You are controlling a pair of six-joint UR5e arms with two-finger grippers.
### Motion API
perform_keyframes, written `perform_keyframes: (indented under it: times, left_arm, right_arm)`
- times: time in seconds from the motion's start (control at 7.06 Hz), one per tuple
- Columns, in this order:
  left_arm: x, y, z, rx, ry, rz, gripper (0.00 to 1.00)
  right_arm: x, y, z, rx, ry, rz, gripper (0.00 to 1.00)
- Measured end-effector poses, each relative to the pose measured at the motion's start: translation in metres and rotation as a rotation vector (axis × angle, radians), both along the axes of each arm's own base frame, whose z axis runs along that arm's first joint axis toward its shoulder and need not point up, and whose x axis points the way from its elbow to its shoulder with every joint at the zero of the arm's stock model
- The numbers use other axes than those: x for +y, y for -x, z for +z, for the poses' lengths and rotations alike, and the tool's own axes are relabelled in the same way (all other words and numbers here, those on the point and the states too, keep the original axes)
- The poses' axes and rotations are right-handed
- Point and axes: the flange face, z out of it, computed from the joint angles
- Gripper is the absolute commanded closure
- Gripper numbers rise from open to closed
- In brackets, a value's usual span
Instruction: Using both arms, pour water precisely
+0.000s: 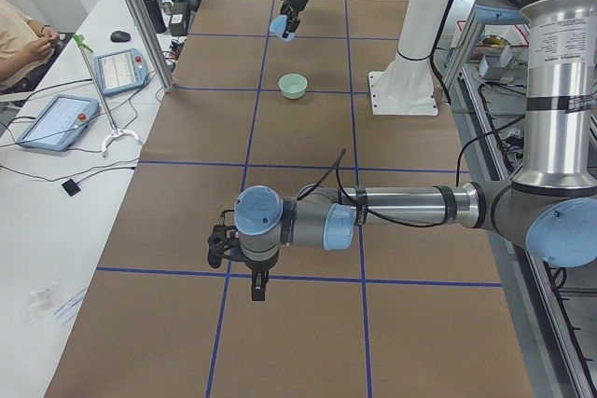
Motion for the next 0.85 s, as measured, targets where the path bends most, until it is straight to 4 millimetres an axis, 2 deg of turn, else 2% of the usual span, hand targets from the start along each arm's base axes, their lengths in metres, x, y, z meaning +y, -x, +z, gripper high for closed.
perform_keyframes:
  times: [0.57, 0.85]
  left_arm:
    - [0.000, -0.001, 0.000, 0.000, 0.000, 0.001, 0.00]
    - [-0.001, -0.001, -0.001, 0.000, -0.002, 0.001, 0.00]
  right_arm:
    - [0.019, -0.072, 0.156, -0.089, -0.040, 0.341, 1.00]
    - [0.028, -0.087, 0.245, -0.096, -0.101, 0.479, 1.00]
